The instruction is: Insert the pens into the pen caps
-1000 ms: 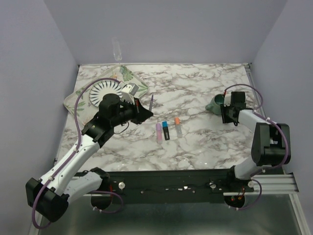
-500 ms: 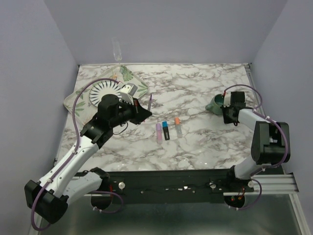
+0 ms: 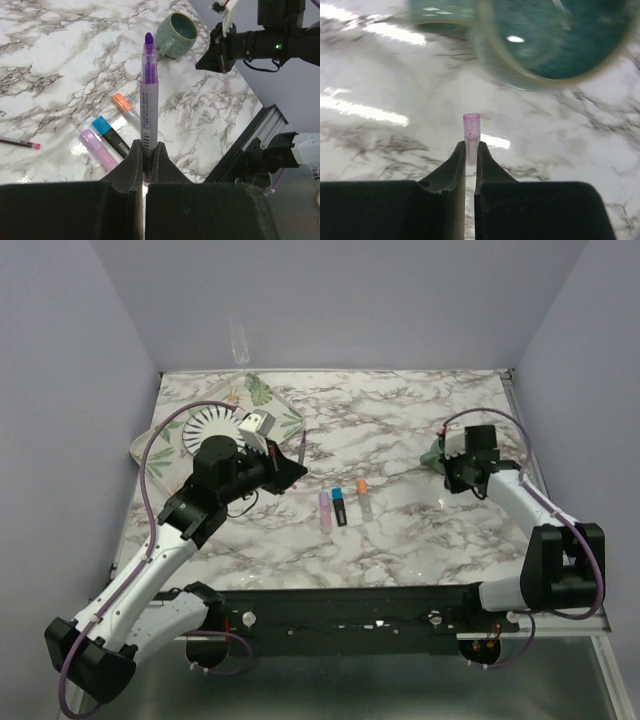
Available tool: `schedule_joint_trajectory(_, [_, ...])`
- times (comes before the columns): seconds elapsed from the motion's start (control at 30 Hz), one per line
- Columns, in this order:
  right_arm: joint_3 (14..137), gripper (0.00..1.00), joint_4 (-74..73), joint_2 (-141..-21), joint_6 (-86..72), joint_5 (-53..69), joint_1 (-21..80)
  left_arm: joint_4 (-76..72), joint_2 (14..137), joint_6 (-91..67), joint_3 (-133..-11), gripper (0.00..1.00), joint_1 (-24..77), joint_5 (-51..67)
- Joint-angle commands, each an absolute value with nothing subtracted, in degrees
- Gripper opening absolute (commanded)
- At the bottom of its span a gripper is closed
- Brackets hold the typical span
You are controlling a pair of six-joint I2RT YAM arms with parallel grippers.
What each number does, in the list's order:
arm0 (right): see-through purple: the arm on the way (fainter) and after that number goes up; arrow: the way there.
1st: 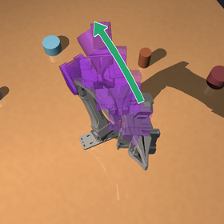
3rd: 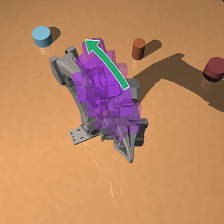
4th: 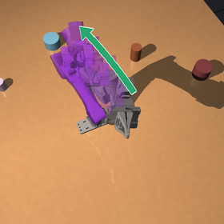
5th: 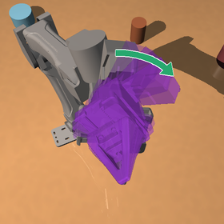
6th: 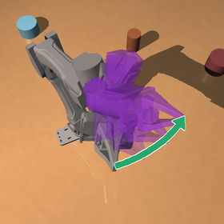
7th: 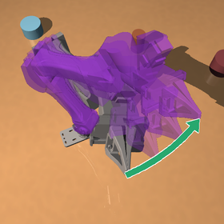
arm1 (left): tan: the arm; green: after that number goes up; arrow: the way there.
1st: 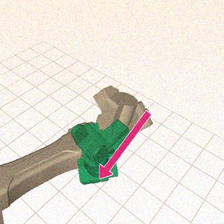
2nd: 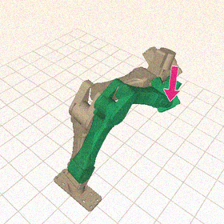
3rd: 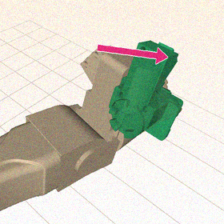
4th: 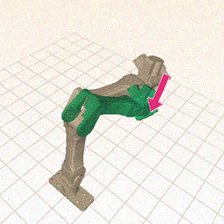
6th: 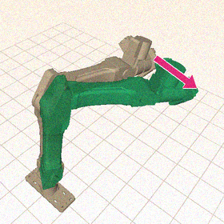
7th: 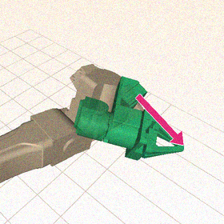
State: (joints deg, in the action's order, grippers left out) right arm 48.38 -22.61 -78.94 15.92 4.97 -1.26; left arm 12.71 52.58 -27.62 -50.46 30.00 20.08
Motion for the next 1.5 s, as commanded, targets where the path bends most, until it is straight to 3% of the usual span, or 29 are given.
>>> schedule_joint_trajectory(0.0, [48.86,0.01,-27.42,-80.68,25.82,6.77,12.1,14.58,49.58,-26.19,-51.41,0.0,30.06,13.81])
schedule_joint_trajectory(0.2, [52.11,0.02,-22.77,-82.96,46.39,6.06,24.33,16.35,47.38,-25.4,-52.21,0.0,30.06,7.83])
schedule_joint_trajectory(0.43, [51.42,0.01,-19.95,-90.44,70.36,8.08,24.78,17.76,39.57,-23.29,-50.98,0.0,30.06,-4.81])
schedule_joint_trajectory(0.63, [44.13,0.01,-13.63,-88.78,78.65,13.18,27.24,16.96,37.88,-22.85,-50.36,0.0,30.06,-6.59])
schedule_joint_trajectory(0.73, [41.93,0.12,-12.74,-87.11,80.76,13.27,27.86,17.05,37.62,-22.85,-50.36,0.0,30.06,-6.86])
schedule_joint_trajectory(1.1, [44.04,0.33,-17.67,-88.86,78.14,15.64,30.15,17.31,37.09,-22.85,-50.45,0.0,30.23,-7.56])
schedule_joint_trajectory(1.13, [43.77,0.41,-17.4,-88.51,78.13,15.73,30.15,17.31,37.09,-22.85,-50.45,0.0,30.23,-7.56])
schedule_joint_trajectory(1.47, [47.02,0.5,-21.62,-89.47,77.78,16.96,30.15,17.58,36.91,-22.94,-50.54,0.0,30.23,-8.09])
